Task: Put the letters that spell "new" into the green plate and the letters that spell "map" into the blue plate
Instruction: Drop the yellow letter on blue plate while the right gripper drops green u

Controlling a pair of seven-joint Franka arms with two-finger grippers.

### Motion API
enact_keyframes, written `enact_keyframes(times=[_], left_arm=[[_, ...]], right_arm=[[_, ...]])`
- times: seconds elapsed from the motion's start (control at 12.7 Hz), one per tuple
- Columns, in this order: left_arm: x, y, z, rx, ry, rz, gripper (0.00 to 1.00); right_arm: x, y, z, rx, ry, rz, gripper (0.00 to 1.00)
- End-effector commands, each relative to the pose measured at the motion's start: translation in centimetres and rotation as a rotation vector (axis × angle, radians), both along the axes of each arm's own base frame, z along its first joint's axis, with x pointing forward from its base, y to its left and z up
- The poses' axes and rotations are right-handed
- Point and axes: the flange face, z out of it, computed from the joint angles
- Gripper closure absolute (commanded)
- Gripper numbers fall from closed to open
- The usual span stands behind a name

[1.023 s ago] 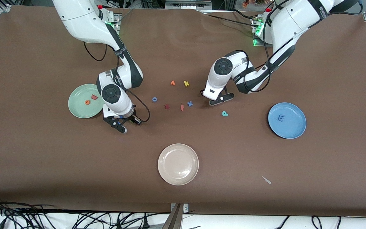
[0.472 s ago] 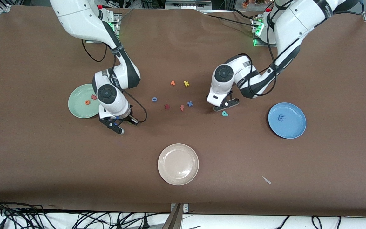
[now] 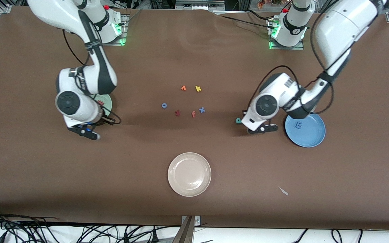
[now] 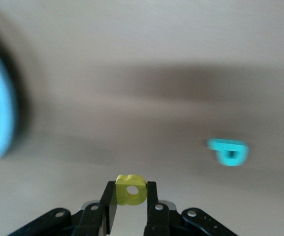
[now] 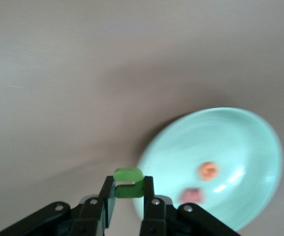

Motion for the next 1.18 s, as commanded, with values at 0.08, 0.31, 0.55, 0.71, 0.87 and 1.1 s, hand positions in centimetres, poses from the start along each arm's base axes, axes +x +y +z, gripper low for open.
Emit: enact_keyframes(times=[0.08,0.31,0.55,0.71,0.87,1.1], left_arm=[[3.2,7.8,2.3,-0.093,0.105,-0.17,0.89],[4.1,13.8,1.0,-0.15,0.147,-0.302,0.87],[4.7,19.0,-0.9,-0.145,0.19,-0.461,0.82],[4.9,20.3,-2.2,-0.146,0.205,-0.564,0.55],[5.1,20.5,-1.9,-0.162,0.198,-0.574,0.0],[6.0,16.9,0.1,-0.204,0.139,-0.404,0.0]], right_arm=[[-4.5,-6.1,-3.3,0.028,0.059,0.083,0.9],[-5.2,-8.5,-5.2,0.018,0.017,0.093,0.58],[-4.4,-8.8,-3.0,0.036,-0.003,0.081,0.0],[-2.7,-7.6,0.0,0.052,0.011,0.084,0.0],[-0.6,-6.4,3.7,0.063,0.037,0.089,0.0],[2.4,-4.7,12.0,0.088,0.014,0.136,0.0]])
